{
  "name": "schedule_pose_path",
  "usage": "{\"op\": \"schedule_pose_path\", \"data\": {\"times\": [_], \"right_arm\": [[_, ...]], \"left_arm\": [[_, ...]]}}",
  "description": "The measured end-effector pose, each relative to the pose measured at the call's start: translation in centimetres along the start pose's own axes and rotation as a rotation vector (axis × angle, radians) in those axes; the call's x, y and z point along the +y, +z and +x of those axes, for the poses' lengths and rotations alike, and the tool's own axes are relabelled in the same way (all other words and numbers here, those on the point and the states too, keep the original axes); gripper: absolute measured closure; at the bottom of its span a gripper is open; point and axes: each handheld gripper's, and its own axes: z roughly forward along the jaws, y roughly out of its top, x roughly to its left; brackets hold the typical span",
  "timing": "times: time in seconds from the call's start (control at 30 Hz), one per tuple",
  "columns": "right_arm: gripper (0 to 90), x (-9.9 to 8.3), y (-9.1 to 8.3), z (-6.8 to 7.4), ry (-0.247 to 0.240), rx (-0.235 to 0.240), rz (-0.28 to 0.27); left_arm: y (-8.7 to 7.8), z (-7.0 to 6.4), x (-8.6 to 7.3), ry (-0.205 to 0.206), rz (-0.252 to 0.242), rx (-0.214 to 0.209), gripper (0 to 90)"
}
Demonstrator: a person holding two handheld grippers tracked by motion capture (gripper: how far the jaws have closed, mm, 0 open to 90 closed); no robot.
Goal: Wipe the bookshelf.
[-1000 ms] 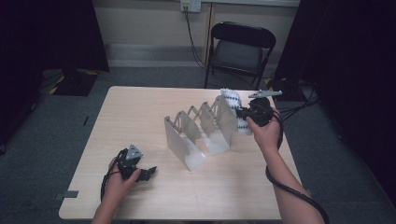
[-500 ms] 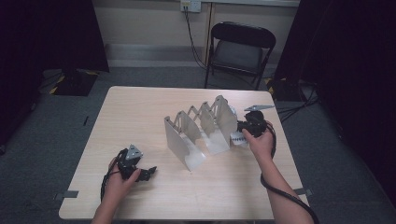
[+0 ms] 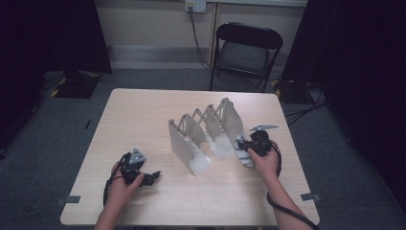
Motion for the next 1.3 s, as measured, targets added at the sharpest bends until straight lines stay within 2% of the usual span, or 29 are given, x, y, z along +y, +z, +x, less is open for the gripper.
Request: {"op": "schedule_pose_path", "data": {"times": [0.23, 0.33, 0.4, 0.5, 0.63, 0.73, 0.87, 1.13, 1.3], "right_arm": [[79.5, -2.2, -1.7, 1.2, -0.034, -0.02, 0.011], [79.6, -2.9, -2.5, 1.4, -0.01, -0.032, 0.0], [79.6, -2.8, -3.1, 1.1, 0.006, -0.058, -0.014], [79.6, -2.2, -4.2, -0.1, 0.042, -0.097, -0.048], [79.6, -1.3, -4.8, -1.7, 0.069, -0.147, -0.063], [79.5, -0.8, -4.6, -2.7, 0.085, -0.171, -0.062], [79.2, -0.4, -3.4, -3.7, 0.099, -0.191, -0.052], [74.5, -0.1, -2.2, -3.7, 0.092, -0.21, -0.045], [62.4, -0.4, -2.5, -3.5, 0.09, -0.22, -0.046]], "left_arm": [[0.0, 0.0, 0.0, 0.003, 0.002, 0.0, 11.8], [0.0, 0.0, 0.0, 0.0, 0.0, 0.0, 11.8], [0.0, 0.0, 0.0, 0.0, 0.0, 0.001, 11.8], [0.0, 0.0, 0.0, 0.0, 0.0, 0.0, 11.8], [0.0, 0.0, 0.0, 0.002, 0.002, 0.0, 11.8], [0.0, 0.0, 0.0, 0.003, 0.0, 0.003, 11.8], [0.0, 0.0, 0.0, 0.001, 0.0, 0.0, 11.8], [0.0, 0.0, 0.0, 0.0, 0.0, 0.0, 11.8], [0.0, 0.0, 0.0, 0.0, 0.0, 0.001, 11.8]]}}
